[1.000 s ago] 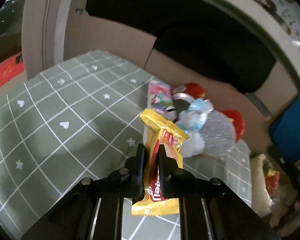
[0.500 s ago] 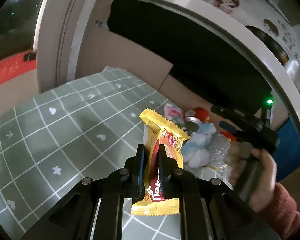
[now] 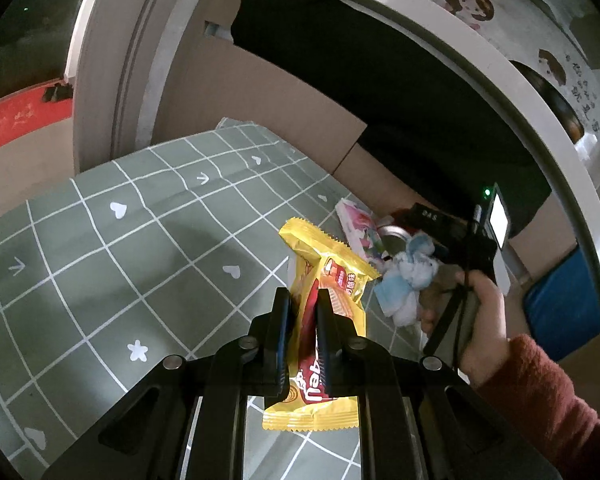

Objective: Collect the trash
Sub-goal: 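Grasp the yellow snack bag with the left tool while the right tool grasps the red can, then lift and carry the snack bag and red can over the bin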

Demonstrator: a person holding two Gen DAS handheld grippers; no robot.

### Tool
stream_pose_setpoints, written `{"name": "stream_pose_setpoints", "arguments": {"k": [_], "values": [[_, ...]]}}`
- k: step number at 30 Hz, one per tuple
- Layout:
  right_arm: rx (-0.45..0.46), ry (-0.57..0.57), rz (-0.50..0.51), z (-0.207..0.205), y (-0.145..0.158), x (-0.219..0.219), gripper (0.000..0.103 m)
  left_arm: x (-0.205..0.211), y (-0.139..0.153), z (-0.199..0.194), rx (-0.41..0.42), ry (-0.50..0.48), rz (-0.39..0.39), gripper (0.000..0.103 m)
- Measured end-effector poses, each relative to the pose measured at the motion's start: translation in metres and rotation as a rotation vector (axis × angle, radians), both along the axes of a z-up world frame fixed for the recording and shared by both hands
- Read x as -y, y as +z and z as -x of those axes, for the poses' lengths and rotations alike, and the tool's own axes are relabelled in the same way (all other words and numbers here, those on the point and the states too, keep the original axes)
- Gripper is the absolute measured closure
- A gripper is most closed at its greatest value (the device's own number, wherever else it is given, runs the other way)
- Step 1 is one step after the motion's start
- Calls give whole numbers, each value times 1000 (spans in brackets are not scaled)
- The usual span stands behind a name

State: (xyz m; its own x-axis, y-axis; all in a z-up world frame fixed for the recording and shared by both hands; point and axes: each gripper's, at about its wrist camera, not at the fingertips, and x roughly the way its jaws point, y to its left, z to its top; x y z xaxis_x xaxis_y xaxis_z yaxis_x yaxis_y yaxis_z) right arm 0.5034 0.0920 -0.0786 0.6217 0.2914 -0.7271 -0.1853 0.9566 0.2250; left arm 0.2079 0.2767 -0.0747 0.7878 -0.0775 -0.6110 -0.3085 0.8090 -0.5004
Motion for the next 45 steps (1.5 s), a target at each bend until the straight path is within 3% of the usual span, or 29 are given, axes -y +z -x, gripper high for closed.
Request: {"name": "stream_pose_setpoints", "arguments": {"k": [5, 8, 10, 11, 12, 16, 19, 25, 33, 45], "values": [[-37, 45, -47, -1, -4, 0, 36, -2, -1, 2, -10, 16, 19, 90], [-90, 91, -125, -4, -10, 7, 37, 0, 0, 3, -14, 21, 14, 90], [-130, 148, -175, 0, -11, 10, 45, 2, 2, 4, -10, 17, 8, 90], [-131, 183, -181, 7, -8, 11, 54, 5, 4, 5, -7, 17, 4, 90], [-123, 211, -159, 15, -3, 10, 60, 8, 4, 5, -5, 18, 2, 90], [-134, 331, -56, 52, 9, 10, 67, 20, 6, 5, -8, 0, 3, 90], [-126, 378, -52, 82, 19, 28, 72, 34, 10, 7, -7, -24, -4, 90], [-2, 400, -91, 134, 58, 82, 76, 68, 23, 15, -4, -75, -40, 90], [155, 403, -118, 159, 115, 132, 76, 110, 60, 22, 59, -102, -136, 90], [323, 330, -99, 214, 164, 232, 76, 187, 119, 13, 173, -228, -257, 90]]}}
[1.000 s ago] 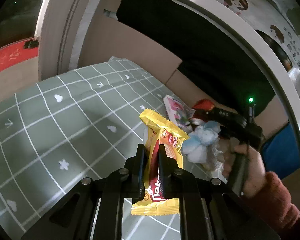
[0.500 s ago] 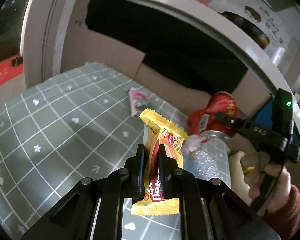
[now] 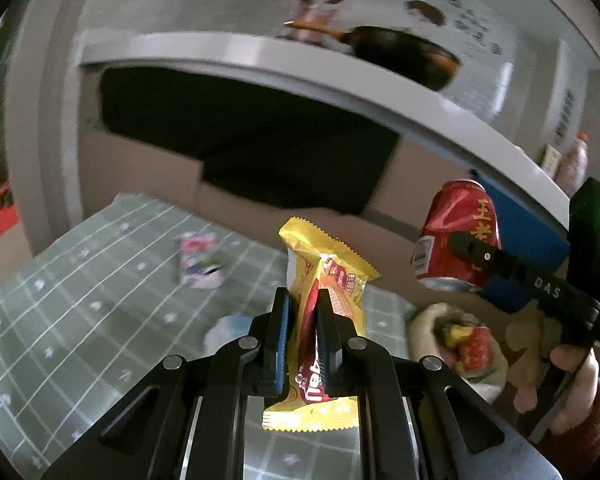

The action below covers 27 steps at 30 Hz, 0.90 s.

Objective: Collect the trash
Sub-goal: 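Lift and carry the snack bag and red can over the bin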

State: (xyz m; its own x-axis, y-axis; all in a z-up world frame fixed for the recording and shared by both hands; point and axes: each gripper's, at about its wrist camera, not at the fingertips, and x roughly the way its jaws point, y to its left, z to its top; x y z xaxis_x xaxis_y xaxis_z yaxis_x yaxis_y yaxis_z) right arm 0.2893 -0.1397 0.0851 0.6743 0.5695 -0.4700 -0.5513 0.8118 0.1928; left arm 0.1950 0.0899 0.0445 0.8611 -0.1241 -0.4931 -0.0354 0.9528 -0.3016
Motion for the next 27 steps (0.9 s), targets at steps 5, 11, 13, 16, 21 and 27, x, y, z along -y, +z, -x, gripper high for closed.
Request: {"name": "stream_pose_setpoints", "arguments": {"k": [5, 11, 13, 16, 21, 27], "values": [[47, -76, 10, 22, 11, 44, 76, 44, 21, -7, 65, -77, -41, 90], [91, -180, 13, 47, 21, 101, 76, 104, 42, -16, 134, -191, -74, 90], [102, -214, 20, 52, 21, 114, 76, 124, 47, -20, 150, -227, -76, 90], [116, -257, 44, 63, 21, 133, 76, 148, 51, -24, 163, -266, -71, 90], [128, -319, 78, 77, 19, 163, 76, 181, 51, -33, 159, -321, -71, 90], [121, -354, 96, 78, 9, 179, 76, 207, 38, -43, 132, -367, -76, 90]]}}
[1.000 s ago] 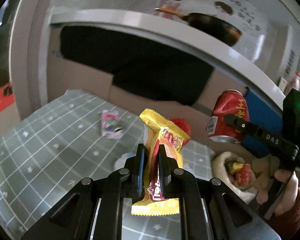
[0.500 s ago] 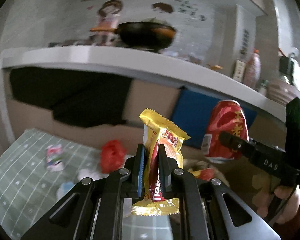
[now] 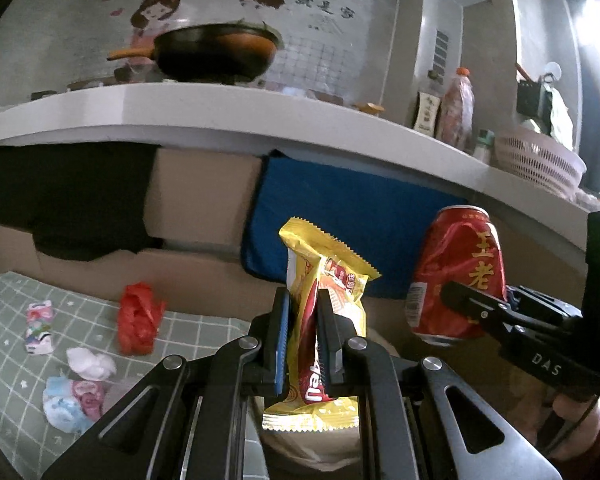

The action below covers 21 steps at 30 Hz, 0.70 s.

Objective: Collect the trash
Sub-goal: 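Lift and carry the snack bag and red can over the bin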

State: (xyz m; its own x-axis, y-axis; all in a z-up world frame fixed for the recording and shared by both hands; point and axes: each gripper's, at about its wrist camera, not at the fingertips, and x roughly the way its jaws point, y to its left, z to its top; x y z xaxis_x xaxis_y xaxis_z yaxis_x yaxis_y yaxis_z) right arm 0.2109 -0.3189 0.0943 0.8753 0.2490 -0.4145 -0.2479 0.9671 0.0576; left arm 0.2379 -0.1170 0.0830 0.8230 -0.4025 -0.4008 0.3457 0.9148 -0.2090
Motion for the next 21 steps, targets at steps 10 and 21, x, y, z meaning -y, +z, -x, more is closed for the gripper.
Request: {"name": "stream_pose_setpoints", "arguments": {"k": [10, 21], "values": [[-48, -31, -2, -14, -24, 20, 76, 16, -33, -24, -82, -28, -1, 90], [-110, -31, -13, -43, -52, 24, 76, 16, -63, -47, -145, -30, 8, 90]]}}
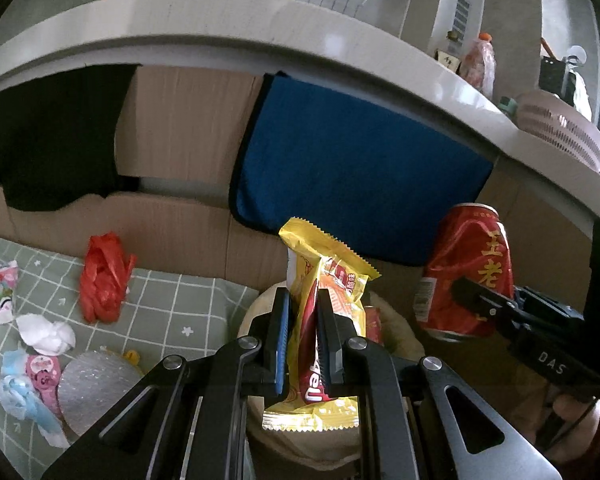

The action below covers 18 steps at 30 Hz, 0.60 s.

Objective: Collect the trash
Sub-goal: 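Lift and carry the snack bag and red can over the bin, then open both tools over the bin, dropping the snack bag and can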

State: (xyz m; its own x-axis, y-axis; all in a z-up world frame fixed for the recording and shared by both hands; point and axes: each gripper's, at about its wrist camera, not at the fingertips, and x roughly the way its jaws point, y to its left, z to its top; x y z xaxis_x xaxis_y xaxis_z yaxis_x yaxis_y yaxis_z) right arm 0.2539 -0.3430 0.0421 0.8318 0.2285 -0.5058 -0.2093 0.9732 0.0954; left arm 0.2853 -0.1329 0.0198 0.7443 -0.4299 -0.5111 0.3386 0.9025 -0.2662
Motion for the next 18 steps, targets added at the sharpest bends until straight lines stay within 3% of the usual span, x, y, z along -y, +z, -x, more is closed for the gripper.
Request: {"name": "stream_pose_setpoints", "arguments": {"k": [12, 15, 18], "values": [[-43, -30, -46, -27, -16, 16, 76, 9, -28, -29, -58, -35, 0, 90], [-56, -45, -50, -34, -20, 20, 76, 28, -48, -49, -121, -63, -45, 90], [-72, -52, -53, -42, -25, 23, 76, 55, -74, -69, -200, -96, -148, 90]]}}
